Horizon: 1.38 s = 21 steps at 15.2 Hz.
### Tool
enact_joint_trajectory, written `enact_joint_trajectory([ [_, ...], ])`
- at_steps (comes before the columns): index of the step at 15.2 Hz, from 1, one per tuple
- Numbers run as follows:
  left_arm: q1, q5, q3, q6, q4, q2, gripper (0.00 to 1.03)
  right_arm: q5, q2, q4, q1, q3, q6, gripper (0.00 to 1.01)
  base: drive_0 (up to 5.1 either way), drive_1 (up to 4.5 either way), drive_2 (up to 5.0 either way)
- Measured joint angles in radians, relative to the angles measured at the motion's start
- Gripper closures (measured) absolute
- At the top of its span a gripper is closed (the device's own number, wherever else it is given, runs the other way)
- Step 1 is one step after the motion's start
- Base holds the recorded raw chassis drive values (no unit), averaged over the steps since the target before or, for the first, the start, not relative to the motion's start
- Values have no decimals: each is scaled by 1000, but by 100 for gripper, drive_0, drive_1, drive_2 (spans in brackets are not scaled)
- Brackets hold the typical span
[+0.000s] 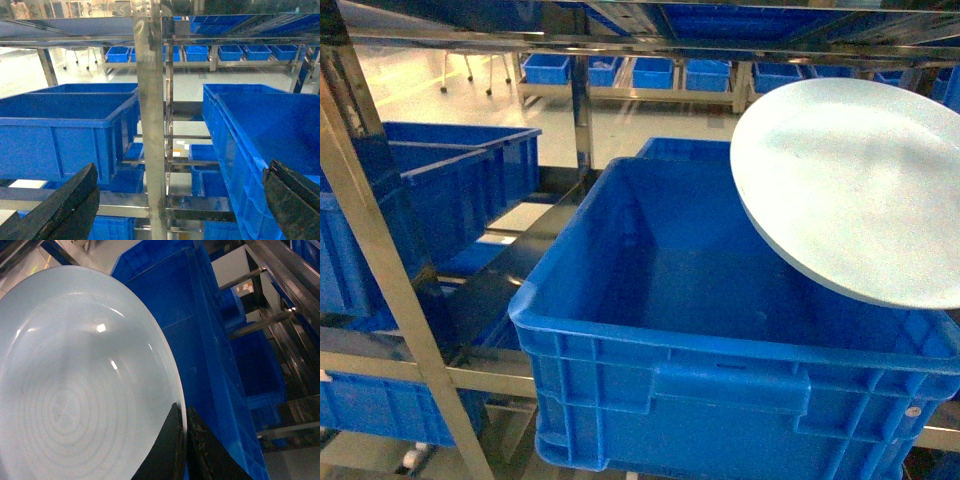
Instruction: Place blue tray on left shelf second layer neatly
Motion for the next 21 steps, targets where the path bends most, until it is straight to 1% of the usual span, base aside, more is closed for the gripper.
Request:
enact_joint_trajectory([
  [2,0,0,0,0,0,0,5,81,79,-13,51,47,0,99,0,0,0],
  [3,0,0,0,0,0,0,5,118,100,-10,65,51,0,99,0,0,0],
  [4,0,0,0,0,0,0,5,151,117,8,70,54,0,99,0,0,0],
  [5,0,0,0,0,0,0,5,169,138,39,68,55,8,99,0,0,0],
  [6,0,0,0,0,0,0,5,177,161,66,53,55,11,99,0,0,0],
  [7,0,0,0,0,0,0,5,179,179,73,27,57,16,99,0,0,0],
  [8,0,0,0,0,0,0,5,179,197,73,5,65,32,99,0,0,0],
  [9,0,0,0,0,0,0,5,178,211,85,3,72,48,99,0,0,0],
  [10,0,0,0,0,0,0,5,127,226,137,32,81,86,97,0,0,0],
  [11,0,0,0,0,0,0,5,68,208,145,127,81,97,70,0,0,0],
  [12,0,0,0,0,0,0,5,61,169,117,167,60,92,59,0,0,0],
  [13,0,0,0,0,0,0,5,52,111,96,190,11,85,48,0,0,0],
  [14,0,0,0,0,0,0,5,45,43,64,191,-48,77,35,0,0,0],
  [15,0,0,0,0,0,0,5,40,-11,34,172,-93,73,26,0,0,0],
  [16,0,0,0,0,0,0,5,23,-91,-22,138,-149,62,15,0,0,0],
  [17,0,0,0,0,0,0,5,-5,-197,-98,93,-199,41,4,0,0,0],
  [18,0,0,0,0,0,0,5,-48,-351,-187,30,-240,-9,2,0,0,0],
  [19,0,0,0,0,0,0,5,-99,-488,-271,-33,-243,-69,4,0,0,0],
  [20,0,0,0,0,0,0,5,-95,-681,-406,-87,-229,-201,3,0,0,0],
  [21,0,0,0,0,0,0,5,-41,-796,-500,-38,-215,-320,3,0,0,0],
])
